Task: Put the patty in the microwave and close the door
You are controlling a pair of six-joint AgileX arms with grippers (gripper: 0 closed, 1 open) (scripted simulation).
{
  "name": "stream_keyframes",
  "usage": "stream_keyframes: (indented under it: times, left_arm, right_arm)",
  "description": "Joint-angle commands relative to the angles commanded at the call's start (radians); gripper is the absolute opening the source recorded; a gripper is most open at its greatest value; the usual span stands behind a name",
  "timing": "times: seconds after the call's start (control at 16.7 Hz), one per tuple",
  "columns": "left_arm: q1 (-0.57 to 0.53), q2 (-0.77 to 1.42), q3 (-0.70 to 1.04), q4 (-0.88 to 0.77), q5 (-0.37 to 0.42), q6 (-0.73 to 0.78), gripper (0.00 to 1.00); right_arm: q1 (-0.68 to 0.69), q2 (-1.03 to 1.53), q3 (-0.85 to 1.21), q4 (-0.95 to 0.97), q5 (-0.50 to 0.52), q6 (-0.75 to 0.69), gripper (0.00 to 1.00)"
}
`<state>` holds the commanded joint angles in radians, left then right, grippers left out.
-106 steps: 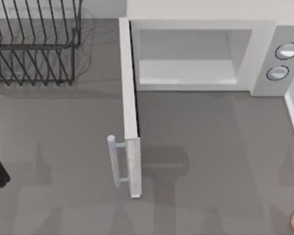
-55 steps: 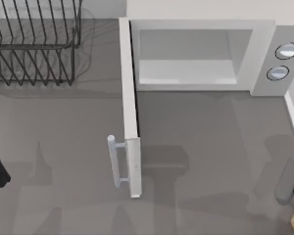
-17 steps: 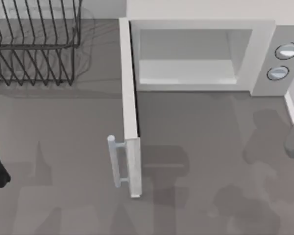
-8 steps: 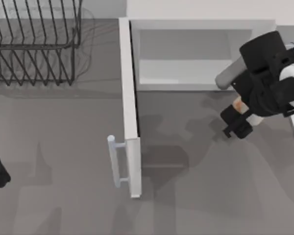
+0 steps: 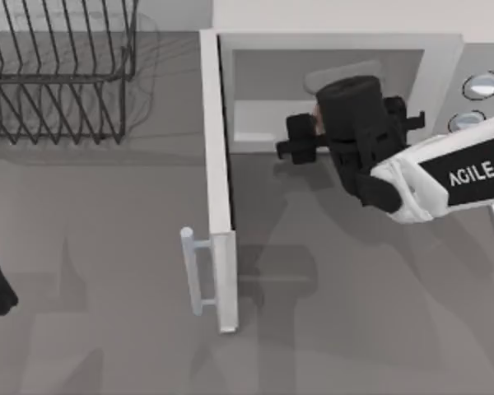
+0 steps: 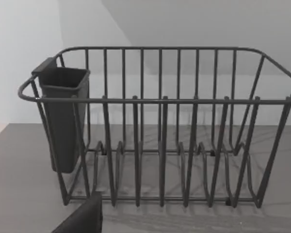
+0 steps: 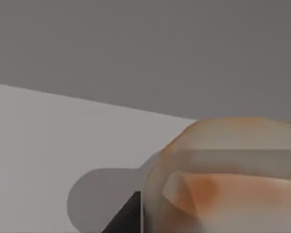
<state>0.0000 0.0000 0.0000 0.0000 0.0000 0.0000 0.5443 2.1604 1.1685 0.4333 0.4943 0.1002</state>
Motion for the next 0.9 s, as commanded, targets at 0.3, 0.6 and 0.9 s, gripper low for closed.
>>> stream_keyframes:
  times: [0.3, 0.6, 0.9]
  left_arm:
    - [0.0, 0.0, 0.0, 0.0, 0.0, 0.0, 1.0]
    - [0.0, 0.0, 0.0, 0.0, 0.0, 0.0, 1.0]
    - [0.0, 0.0, 0.0, 0.0, 0.0, 0.0, 1.0]
  right_arm:
    - [0.035, 0.092, 0.039, 0.185, 0.074, 0.139, 0.0]
    - [0.031, 0.09, 0.036, 0.188, 0.074, 0.144, 0.0]
    - [0.002, 0.117, 0.144, 0.217, 0.02, 0.124, 0.0]
